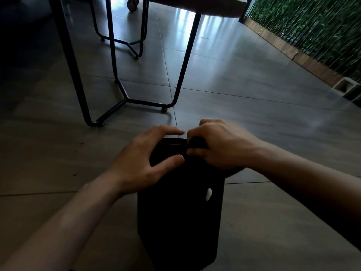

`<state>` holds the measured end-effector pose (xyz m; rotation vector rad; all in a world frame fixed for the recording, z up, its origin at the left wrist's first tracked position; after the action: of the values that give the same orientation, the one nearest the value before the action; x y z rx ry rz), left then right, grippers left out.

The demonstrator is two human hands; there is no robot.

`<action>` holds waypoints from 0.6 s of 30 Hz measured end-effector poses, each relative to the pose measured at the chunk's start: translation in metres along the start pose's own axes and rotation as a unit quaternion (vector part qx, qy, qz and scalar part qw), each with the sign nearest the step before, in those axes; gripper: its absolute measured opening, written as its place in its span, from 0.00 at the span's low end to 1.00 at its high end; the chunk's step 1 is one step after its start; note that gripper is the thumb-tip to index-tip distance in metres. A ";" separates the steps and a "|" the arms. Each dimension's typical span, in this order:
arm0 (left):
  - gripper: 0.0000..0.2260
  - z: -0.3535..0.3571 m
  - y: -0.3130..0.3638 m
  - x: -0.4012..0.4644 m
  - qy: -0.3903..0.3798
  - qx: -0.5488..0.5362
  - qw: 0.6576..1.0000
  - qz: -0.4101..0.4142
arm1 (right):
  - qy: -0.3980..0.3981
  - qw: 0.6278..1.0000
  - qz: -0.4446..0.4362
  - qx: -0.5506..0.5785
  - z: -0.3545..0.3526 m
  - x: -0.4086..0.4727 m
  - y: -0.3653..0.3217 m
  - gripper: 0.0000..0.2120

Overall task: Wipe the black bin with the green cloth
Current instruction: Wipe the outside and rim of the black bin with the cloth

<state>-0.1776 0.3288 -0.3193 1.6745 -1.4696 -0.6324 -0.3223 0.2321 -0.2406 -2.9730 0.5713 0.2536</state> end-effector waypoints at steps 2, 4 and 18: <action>0.29 0.004 0.003 -0.004 -0.003 0.014 1.000 0.003 | -0.008 1.000 0.027 0.001 -0.002 0.013 0.002 0.10; 0.34 0.008 0.002 -0.002 0.015 0.044 0.999 -0.012 | -0.015 0.999 0.049 0.004 -0.002 0.025 0.002 0.06; 0.32 -0.008 -0.034 0.016 0.087 0.108 0.988 -0.063 | 0.343 0.907 0.060 0.237 0.002 -0.015 0.024 0.19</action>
<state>-0.1480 0.3151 -0.3407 1.9499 -1.3518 -0.3923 -0.3458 0.2153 -0.2410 -2.4788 0.7402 -0.8380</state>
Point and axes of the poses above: each hand's wrist, its own x-axis towards the middle knuckle, its own z-axis out of the palm, y = z × x, the point moved 4 cm from there along x, towards the middle knuckle, and after that the axes turned 14 degrees about -z, right-handed, at the moved point
